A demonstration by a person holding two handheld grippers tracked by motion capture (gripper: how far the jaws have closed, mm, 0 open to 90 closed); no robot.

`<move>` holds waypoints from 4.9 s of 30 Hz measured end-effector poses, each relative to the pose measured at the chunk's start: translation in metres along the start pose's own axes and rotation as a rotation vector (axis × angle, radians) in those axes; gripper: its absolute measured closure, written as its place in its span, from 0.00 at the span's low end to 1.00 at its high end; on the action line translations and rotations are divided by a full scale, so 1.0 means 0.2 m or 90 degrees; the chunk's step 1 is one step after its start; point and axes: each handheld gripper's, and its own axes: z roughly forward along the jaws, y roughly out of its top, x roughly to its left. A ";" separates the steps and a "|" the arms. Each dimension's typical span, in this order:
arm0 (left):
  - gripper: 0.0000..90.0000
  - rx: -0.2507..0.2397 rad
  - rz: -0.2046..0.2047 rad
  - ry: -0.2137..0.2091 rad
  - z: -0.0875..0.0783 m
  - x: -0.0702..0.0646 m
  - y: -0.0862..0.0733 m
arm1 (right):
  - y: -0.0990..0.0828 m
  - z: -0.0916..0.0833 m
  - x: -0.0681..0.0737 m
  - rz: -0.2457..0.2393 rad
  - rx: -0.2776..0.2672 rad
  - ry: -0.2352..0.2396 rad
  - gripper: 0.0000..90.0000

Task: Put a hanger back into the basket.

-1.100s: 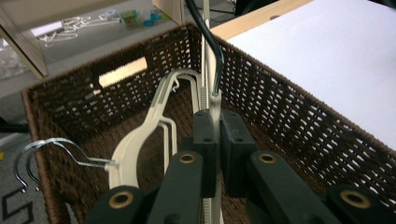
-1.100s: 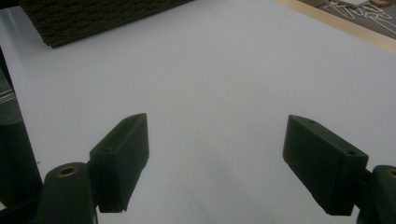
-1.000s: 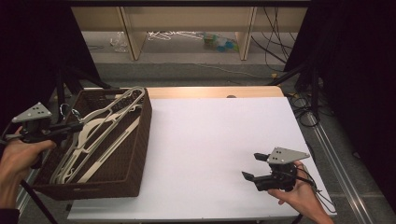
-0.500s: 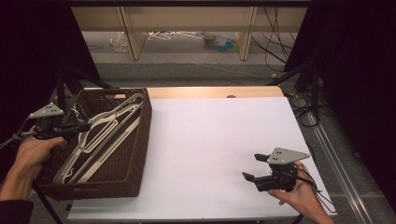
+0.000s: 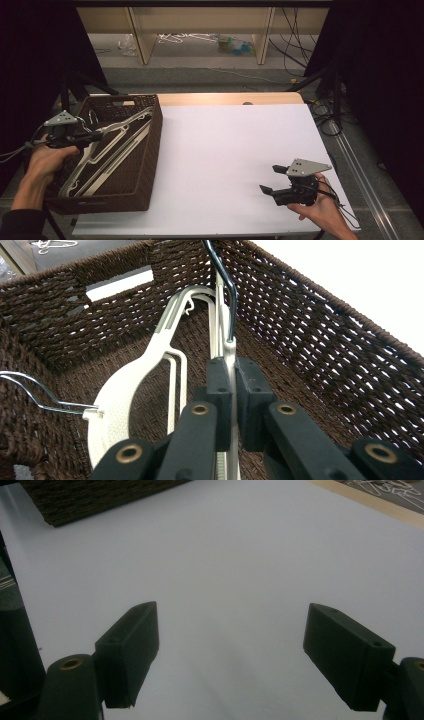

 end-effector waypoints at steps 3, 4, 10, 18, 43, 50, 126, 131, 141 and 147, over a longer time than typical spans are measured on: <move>0.95 -0.004 0.002 0.003 0.02 0.00 0.00 | 0.00 0.01 0.00 -0.003 0.002 0.000 0.26; 0.95 -0.001 -0.001 -0.002 0.02 0.00 -0.01 | 0.00 0.01 0.00 -0.004 0.002 0.000 0.26; 0.95 0.000 -0.001 0.002 0.03 0.01 -0.01 | -0.01 0.01 0.00 -0.002 0.003 0.001 0.26; 0.94 0.000 0.022 0.020 0.04 0.05 -0.04 | -0.01 0.01 0.01 0.000 0.006 0.001 0.26; 0.86 0.092 0.096 0.082 0.03 0.18 -0.17 | -0.02 0.02 0.00 -0.002 0.011 0.001 0.26; 0.80 0.094 0.076 0.103 0.01 0.18 -0.23 | -0.02 0.02 0.00 0.001 0.011 0.003 0.26; 0.19 -0.253 -0.207 -0.048 0.17 -1.31 0.35 | -0.05 0.02 0.06 0.014 -0.071 -0.007 0.18; 0.19 -0.262 -0.215 -0.033 0.15 -1.30 0.32 | -0.07 0.00 0.08 0.009 -0.080 -0.010 0.18; 0.19 -0.262 -0.218 -0.034 0.15 -1.29 0.31 | -0.09 -0.01 0.11 0.013 -0.089 -0.006 0.18; 0.19 -0.265 -0.221 -0.035 0.15 -1.29 0.31 | -0.09 0.00 0.10 0.007 -0.092 -0.011 0.18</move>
